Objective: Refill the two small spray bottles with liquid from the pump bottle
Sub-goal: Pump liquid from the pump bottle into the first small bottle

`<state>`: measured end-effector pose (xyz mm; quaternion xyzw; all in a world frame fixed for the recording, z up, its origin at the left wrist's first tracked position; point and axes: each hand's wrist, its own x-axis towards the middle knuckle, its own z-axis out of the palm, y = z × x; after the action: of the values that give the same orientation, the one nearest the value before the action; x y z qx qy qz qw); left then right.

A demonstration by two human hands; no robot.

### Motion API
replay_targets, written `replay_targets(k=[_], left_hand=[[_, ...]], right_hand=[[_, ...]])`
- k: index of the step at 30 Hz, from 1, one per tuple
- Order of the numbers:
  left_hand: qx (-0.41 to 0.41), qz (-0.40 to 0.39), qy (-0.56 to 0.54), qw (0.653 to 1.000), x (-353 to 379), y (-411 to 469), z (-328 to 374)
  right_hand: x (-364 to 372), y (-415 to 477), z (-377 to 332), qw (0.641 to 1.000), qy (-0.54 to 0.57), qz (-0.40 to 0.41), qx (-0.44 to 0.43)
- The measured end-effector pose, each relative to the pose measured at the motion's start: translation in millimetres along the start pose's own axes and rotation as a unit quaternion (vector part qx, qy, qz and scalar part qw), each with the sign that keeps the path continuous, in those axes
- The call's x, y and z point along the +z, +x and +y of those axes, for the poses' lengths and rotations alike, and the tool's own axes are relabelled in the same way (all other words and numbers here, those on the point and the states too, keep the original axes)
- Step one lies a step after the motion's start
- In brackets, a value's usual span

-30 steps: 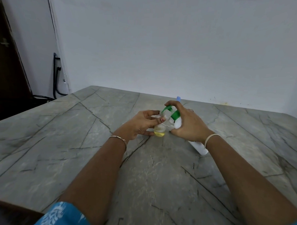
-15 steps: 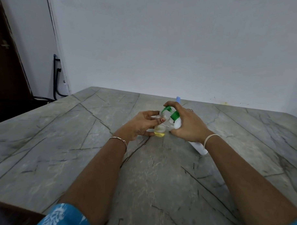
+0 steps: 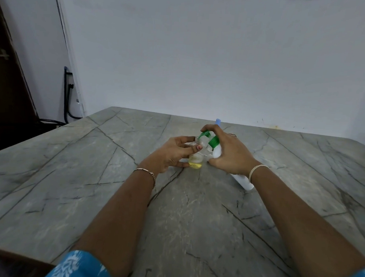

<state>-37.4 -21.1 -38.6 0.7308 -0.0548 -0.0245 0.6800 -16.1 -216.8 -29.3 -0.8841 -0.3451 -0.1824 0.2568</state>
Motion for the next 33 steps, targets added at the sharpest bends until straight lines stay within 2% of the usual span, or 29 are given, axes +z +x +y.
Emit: replay_targets(k=[33], left_hand=[[0.026,0.002,0.030,0.999,2.0,-3.4,-0.1]], right_hand=[[0.9,-0.5,-2.4,1.000,0.015,-0.005,0.010]])
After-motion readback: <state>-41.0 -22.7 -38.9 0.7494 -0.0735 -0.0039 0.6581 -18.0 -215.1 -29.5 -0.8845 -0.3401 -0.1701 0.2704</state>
